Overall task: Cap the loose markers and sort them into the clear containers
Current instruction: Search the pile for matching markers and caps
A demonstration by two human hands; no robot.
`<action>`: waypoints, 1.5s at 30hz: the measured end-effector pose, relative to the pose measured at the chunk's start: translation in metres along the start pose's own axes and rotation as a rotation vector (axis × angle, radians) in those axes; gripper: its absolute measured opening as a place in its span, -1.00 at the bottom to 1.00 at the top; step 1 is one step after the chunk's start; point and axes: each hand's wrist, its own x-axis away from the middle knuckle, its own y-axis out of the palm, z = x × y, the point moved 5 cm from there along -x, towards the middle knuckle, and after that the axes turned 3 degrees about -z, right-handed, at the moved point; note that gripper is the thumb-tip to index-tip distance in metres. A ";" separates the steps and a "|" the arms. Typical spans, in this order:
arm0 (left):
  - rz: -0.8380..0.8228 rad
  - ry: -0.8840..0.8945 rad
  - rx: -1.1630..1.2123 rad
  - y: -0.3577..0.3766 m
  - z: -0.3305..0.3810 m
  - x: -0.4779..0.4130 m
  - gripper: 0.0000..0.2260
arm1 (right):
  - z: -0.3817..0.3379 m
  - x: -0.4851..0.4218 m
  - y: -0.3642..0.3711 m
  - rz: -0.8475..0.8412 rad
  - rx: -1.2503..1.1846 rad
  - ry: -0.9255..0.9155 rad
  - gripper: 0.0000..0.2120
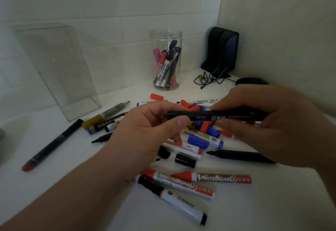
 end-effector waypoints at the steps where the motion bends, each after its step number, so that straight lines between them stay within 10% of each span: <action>1: -0.002 0.021 -0.012 -0.001 0.002 0.001 -0.80 | -0.001 0.000 0.001 0.010 0.033 -0.015 -0.84; 9: -0.013 0.164 -0.137 -0.008 0.022 0.010 -0.81 | -0.014 -0.002 0.010 0.039 0.102 -0.071 -0.78; 23: 0.039 0.138 0.036 -0.002 0.016 0.006 -0.84 | 0.007 -0.008 0.027 -0.032 -0.472 0.246 -0.72; 27: 0.081 0.055 0.460 0.003 0.008 -0.004 -0.84 | 0.003 -0.007 0.033 0.089 -0.314 0.232 -0.83; 36: 0.096 0.053 0.245 -0.007 -0.003 -0.005 -0.79 | -0.004 -0.004 0.035 0.111 -0.164 0.157 -0.84; 45: 0.443 0.066 0.570 -0.035 0.008 -0.008 -0.95 | 0.013 -0.008 0.058 -0.290 0.054 0.385 -0.85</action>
